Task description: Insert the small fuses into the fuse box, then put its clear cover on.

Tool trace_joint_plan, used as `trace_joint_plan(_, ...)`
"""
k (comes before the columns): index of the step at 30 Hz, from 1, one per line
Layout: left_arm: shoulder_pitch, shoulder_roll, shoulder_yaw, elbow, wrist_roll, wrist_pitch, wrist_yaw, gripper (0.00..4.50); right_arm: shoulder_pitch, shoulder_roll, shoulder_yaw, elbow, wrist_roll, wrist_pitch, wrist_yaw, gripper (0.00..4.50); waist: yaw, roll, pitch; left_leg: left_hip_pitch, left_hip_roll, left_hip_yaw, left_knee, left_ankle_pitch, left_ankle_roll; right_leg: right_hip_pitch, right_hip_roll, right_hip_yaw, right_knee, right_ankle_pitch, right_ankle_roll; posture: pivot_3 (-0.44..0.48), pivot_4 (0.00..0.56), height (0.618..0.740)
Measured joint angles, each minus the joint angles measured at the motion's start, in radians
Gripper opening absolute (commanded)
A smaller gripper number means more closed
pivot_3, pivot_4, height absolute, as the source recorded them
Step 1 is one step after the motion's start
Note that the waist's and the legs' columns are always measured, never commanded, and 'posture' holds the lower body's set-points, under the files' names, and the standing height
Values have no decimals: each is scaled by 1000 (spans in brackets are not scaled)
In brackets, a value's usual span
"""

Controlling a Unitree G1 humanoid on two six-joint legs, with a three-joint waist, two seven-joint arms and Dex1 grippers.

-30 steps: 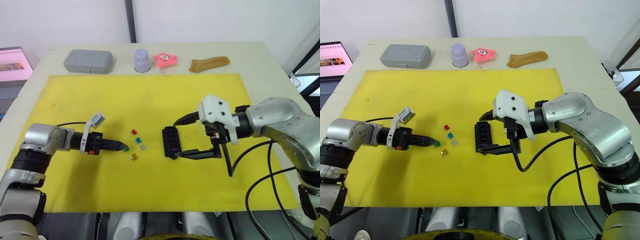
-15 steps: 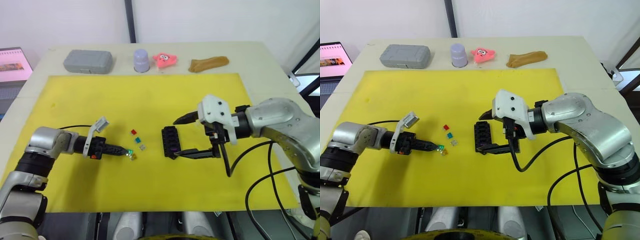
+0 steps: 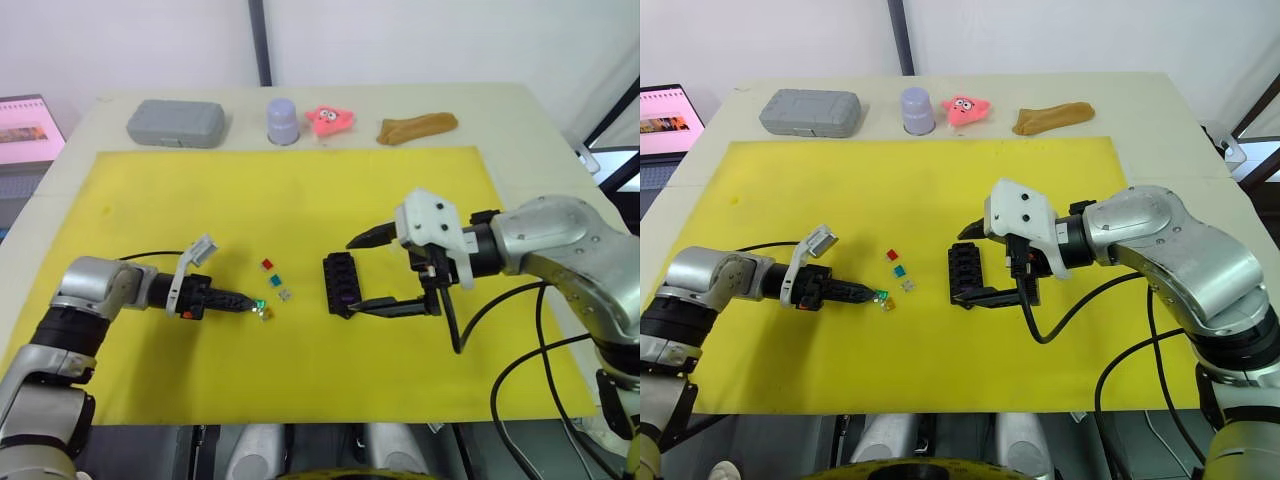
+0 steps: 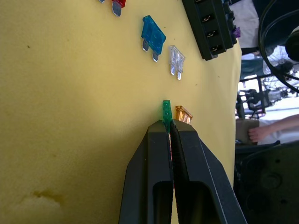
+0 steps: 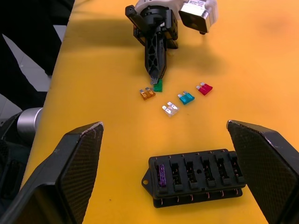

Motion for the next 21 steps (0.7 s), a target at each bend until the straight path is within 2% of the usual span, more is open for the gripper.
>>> trace_joint_plan(6, 11, 35, 92, -45, -10, -25, 24, 33, 11, 1, 1, 3, 6, 11, -11, 4500, -1, 0, 0, -1, 1, -1, 0, 0, 0, -1, 0, 0, 0, 0, 0, 0, 150, 740)
trace_joint_plan(12, 24, 71, 227, -299, -75, -60, 50, 33, -15, 58, -45, 69, 122, 158, -71, 4500, 1, 0, 0, -1, 0, 0, 0, 1, -2, 0, -2, 0, -1, 0, 0, 0, 150, 740)
trace_joint_plan(17, -10, 31, 232, -480, -90, -149, 81, 33, -151, 122, -110, 153, 248, 303, -126, 4500, 2, -1, 0, -1, 1, -1, 0, 1, -2, 0, -1, 0, -1, 0, 0, 0, 150, 740)
trace_joint_plan(21, -68, -4, 221, -552, -96, -191, 100, 0, -183, 156, -118, 178, 298, 361, -161, 3178, 0, -1, 0, -1, 0, 0, 0, 1, -2, -1, -1, 0, -1, 0, 0, 0, 150, 740)
